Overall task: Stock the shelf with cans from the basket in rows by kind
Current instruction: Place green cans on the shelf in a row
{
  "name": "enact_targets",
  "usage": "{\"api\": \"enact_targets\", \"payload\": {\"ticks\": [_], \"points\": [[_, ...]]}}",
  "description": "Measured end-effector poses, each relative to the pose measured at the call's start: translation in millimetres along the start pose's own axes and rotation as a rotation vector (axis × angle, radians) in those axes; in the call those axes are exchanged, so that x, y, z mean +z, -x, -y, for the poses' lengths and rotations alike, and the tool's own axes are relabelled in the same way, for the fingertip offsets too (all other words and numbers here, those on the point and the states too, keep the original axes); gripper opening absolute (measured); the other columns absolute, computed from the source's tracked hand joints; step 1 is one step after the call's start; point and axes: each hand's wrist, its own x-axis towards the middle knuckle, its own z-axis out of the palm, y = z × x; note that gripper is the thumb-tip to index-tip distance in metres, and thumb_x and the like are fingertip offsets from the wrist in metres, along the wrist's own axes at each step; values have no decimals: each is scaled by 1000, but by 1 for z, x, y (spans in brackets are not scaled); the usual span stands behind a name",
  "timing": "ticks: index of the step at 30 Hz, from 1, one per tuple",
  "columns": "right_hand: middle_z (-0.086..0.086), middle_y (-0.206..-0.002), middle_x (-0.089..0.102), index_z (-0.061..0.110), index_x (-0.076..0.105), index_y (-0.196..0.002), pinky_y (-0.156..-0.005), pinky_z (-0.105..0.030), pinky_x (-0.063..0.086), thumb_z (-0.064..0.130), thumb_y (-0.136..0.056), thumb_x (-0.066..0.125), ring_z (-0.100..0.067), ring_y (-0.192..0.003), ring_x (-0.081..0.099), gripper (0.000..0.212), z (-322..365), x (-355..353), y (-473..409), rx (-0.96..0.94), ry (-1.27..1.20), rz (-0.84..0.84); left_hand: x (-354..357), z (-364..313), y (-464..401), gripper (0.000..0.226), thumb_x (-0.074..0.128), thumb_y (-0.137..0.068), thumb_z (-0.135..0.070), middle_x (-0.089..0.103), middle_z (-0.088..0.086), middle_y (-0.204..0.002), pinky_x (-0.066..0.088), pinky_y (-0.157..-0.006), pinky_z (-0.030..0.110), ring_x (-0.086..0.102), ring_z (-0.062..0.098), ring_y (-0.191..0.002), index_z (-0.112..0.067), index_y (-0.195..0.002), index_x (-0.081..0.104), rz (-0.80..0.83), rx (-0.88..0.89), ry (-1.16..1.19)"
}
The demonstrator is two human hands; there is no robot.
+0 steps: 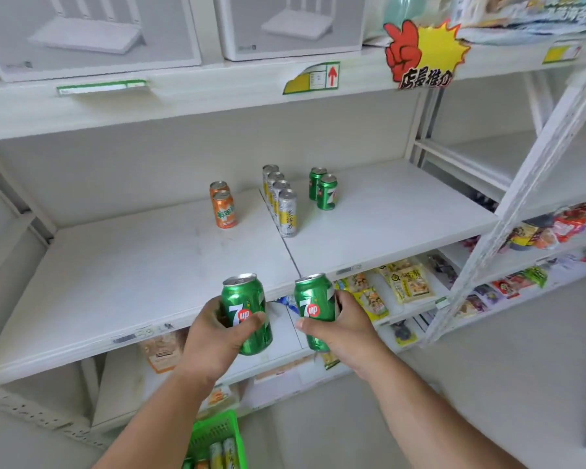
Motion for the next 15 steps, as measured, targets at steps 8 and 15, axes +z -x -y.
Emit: {"api": "enact_targets", "payload": {"ticks": [8, 15], "points": [[-2, -107, 69, 25, 50, -114, -73, -39, 63, 32, -78, 89, -20, -95, 72, 53, -13, -54, -44, -25, -67, -21, 71, -15, -28, 35, 84, -78, -23, 75, -4, -92, 52, -61, 16, 71, 6, -79, -25, -105, 64, 64, 5, -27], [-2, -117, 64, 29, 49, -121, -67, -29, 60, 34, -93, 76, -14, -101, 68, 39, 1, -78, -91, -29, -93, -38, 97, -23, -83, 40, 85, -76, -26, 75, -5, -97, 55, -71, 24, 72, 7, -86, -26, -111, 65, 125, 47, -7]]}}
